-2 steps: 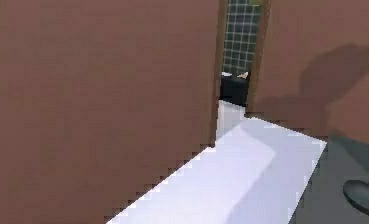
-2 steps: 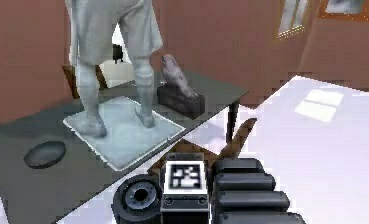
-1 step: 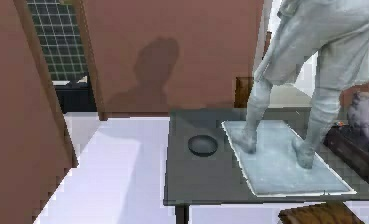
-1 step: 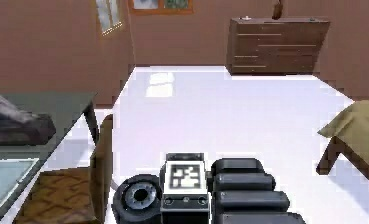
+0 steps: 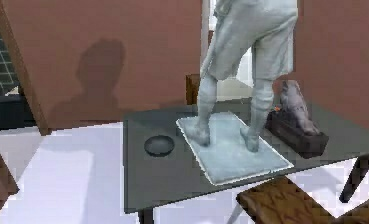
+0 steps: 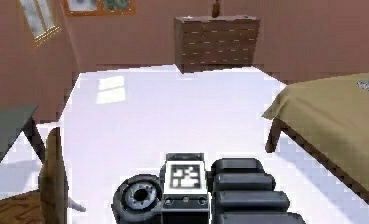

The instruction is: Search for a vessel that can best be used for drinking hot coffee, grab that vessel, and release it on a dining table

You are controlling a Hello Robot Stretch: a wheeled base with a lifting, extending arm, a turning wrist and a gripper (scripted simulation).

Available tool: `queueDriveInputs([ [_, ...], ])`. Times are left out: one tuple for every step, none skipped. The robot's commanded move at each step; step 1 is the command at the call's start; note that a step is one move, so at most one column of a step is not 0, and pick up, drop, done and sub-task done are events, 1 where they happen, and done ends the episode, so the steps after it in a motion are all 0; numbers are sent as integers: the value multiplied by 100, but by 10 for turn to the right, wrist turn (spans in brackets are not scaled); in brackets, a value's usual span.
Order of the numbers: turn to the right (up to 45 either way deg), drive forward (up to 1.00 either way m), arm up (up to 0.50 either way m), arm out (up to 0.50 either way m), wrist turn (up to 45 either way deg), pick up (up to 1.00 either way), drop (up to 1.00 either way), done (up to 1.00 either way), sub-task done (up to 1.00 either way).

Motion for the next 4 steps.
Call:
queueDriveInputs([
  [0, 50, 0, 0, 0, 0, 0, 0, 0],
  [180, 0, 0, 0, 0, 0, 0, 0, 0],
  [-180, 0, 0, 0, 0, 0, 0, 0, 0],
  [180, 0, 0, 0, 0, 0, 0, 0, 0],
])
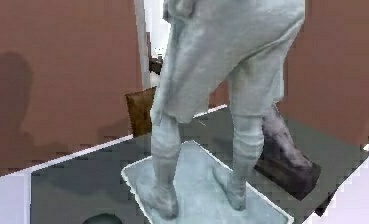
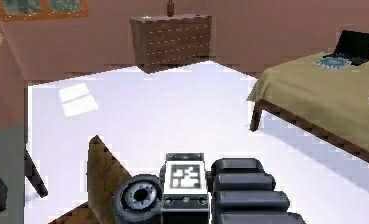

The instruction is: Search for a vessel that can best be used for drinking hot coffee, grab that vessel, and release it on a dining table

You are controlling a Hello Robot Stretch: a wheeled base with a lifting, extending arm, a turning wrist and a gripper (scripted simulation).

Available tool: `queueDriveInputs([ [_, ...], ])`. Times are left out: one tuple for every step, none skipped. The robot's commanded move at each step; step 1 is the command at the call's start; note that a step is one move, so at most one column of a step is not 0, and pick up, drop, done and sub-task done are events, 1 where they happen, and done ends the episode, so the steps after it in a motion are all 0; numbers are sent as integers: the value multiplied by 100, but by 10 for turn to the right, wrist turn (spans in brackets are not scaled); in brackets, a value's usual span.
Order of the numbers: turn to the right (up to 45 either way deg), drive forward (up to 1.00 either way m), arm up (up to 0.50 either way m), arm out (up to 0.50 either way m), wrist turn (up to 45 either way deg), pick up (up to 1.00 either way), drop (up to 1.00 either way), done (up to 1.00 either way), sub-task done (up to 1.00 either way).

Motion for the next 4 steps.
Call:
queueDriveInputs([
  [-120, 0, 0, 0, 0, 0, 0, 0, 0],
  [120, 0, 0, 0, 0, 0, 0, 0, 0],
  [-450, 0, 0, 0, 0, 0, 0, 0, 0],
  [-450, 0, 0, 0, 0, 0, 0, 0, 0],
])
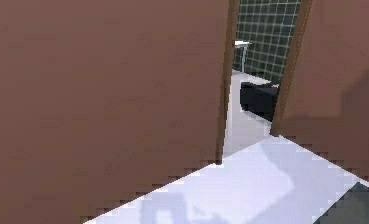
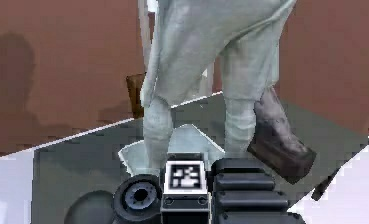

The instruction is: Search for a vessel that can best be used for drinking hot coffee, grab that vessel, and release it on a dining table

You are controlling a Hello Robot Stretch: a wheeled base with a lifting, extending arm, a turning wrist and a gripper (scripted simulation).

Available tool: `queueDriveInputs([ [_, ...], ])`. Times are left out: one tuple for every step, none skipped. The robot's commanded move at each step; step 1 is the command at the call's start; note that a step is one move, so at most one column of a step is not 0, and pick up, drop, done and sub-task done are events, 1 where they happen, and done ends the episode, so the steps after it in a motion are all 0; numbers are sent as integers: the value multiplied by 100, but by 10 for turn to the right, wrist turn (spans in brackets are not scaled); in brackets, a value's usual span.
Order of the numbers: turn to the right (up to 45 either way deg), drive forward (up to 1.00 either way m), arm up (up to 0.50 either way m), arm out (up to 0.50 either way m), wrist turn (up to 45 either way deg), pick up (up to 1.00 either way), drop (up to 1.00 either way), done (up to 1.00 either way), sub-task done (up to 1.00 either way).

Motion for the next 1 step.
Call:
queueDriveInputs([
  [-210, 0, 0, 0, 0, 0, 0, 0, 0],
])
